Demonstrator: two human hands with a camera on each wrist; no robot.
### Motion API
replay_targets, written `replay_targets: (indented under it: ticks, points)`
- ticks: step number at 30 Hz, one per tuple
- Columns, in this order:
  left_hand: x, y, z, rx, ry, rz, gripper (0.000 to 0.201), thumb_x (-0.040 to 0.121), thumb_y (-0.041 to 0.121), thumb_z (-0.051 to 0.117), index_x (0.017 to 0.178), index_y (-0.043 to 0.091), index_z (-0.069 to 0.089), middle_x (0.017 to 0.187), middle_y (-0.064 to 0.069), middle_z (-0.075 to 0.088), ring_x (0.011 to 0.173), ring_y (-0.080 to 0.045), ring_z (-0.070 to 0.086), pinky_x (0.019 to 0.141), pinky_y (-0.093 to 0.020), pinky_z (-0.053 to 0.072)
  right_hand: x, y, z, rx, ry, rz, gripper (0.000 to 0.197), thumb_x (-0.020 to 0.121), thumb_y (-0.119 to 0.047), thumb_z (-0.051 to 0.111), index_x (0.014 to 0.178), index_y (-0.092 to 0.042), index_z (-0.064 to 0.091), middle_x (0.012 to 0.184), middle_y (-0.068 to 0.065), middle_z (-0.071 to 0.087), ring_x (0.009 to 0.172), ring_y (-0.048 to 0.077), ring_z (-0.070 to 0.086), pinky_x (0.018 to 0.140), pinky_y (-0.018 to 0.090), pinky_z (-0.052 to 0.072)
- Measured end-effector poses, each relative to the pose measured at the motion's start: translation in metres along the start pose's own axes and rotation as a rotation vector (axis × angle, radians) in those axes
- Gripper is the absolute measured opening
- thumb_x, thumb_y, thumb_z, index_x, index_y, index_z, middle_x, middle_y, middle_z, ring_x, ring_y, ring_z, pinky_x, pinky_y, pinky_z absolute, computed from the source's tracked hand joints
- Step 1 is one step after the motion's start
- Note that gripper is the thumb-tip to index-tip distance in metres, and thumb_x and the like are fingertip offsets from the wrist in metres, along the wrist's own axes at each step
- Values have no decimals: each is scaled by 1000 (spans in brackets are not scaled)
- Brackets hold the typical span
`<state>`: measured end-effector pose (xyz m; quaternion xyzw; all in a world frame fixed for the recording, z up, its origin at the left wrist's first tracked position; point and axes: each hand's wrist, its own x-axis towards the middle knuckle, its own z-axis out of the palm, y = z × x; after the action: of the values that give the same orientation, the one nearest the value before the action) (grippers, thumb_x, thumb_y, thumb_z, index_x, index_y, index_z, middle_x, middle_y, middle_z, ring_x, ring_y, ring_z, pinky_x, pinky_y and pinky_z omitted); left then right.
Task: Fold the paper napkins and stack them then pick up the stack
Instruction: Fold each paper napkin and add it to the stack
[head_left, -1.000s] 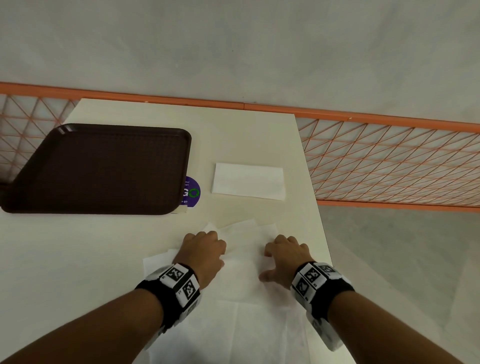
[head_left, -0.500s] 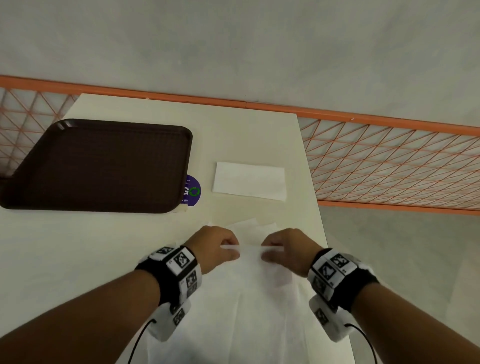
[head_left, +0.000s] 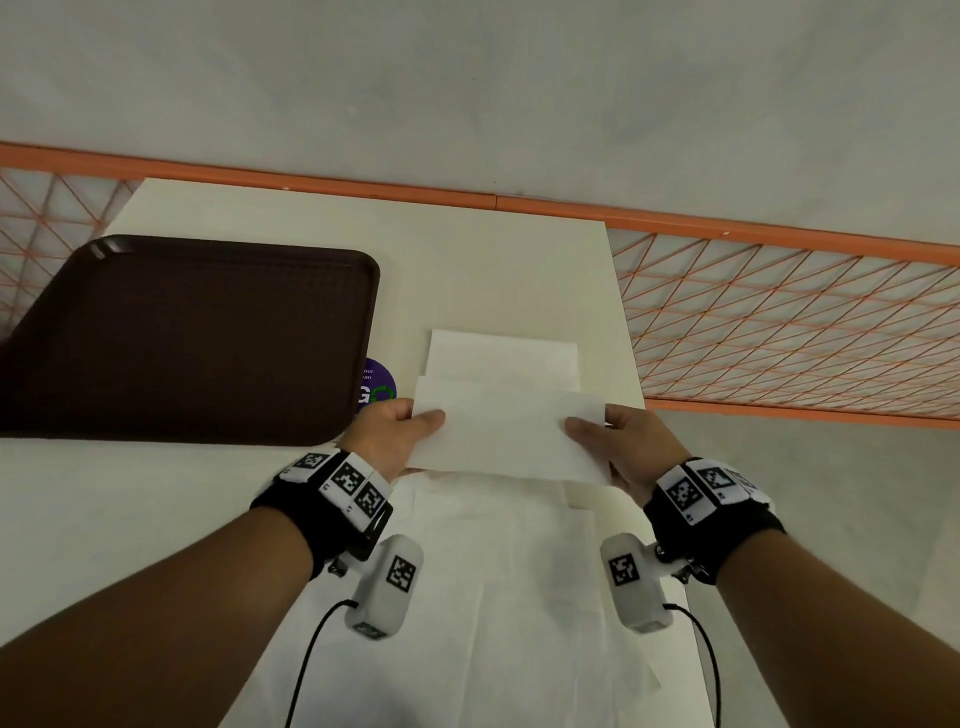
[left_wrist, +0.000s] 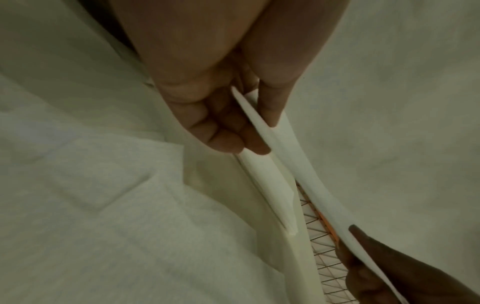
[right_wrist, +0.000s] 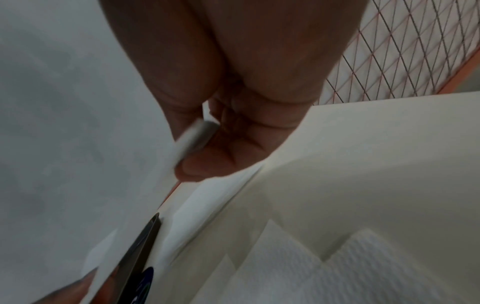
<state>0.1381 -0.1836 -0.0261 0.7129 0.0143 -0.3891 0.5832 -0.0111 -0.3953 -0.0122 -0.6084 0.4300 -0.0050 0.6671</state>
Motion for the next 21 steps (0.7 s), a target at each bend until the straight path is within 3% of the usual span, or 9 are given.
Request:
replay_targets:
  ticks: [3, 6, 10, 13, 15, 17, 21]
  points:
    - [23, 10, 0, 161, 75, 78, 8, 88, 22, 67, 83, 18, 71, 91, -8, 74, 89, -28, 70, 88, -45, 55, 15, -5, 0, 24, 15, 23, 6, 87, -8, 67, 88, -3, 64, 87, 14, 69, 72, 24, 66, 64, 35, 60]
    - [43, 25, 4, 355, 137, 166, 22, 91, 25, 61, 87, 6, 70, 84, -10, 70, 75, -24, 64, 74, -32, 51, 37, -17, -1, -44, 80, -11, 13, 88, -7, 66, 76, -7, 62, 77, 11, 67, 63, 20, 65, 58, 32, 58]
    - [68, 40, 13, 592, 211, 275, 26, 91, 25, 62, 80, 2, 66, 70, -10, 60, 65, -23, 53, 63, -32, 43, 68, -30, -1, -223, 179, -79, 16, 85, -13, 71, 70, -10, 64, 82, 20, 69, 73, 35, 68, 76, 52, 58]
    - [84, 45, 18, 751, 274, 279, 33, 90, 27, 61, 69, 2, 56, 64, -9, 53, 65, -26, 50, 61, -36, 42, 85, -35, 0, -351, 241, -108, 16, 83, -20, 73, 70, -14, 65, 83, 19, 72, 77, 39, 70, 76, 52, 58]
    - [91, 48, 21, 820, 290, 265, 31, 89, 29, 61, 70, 5, 57, 68, -10, 58, 70, -29, 55, 64, -36, 45, 94, -37, 0, -403, 263, -111, 16, 82, -23, 73, 70, -17, 65, 78, 12, 72, 73, 35, 71, 74, 48, 59]
    - [97, 48, 24, 859, 292, 245, 26, 90, 31, 60, 82, 6, 65, 80, -11, 66, 78, -29, 60, 69, -36, 49, 101, -37, -1, -439, 284, -103, 17, 83, -26, 73, 70, -19, 64, 74, 6, 70, 71, 32, 71, 74, 45, 60]
    - [102, 47, 27, 927, 310, 212, 21, 91, 32, 58, 81, 14, 61, 89, -10, 69, 77, -24, 55, 71, -35, 47, 111, -35, -2, -536, 315, -84, 20, 82, -32, 73, 88, -13, 69, 75, 4, 68, 73, 28, 68, 74, 35, 58]
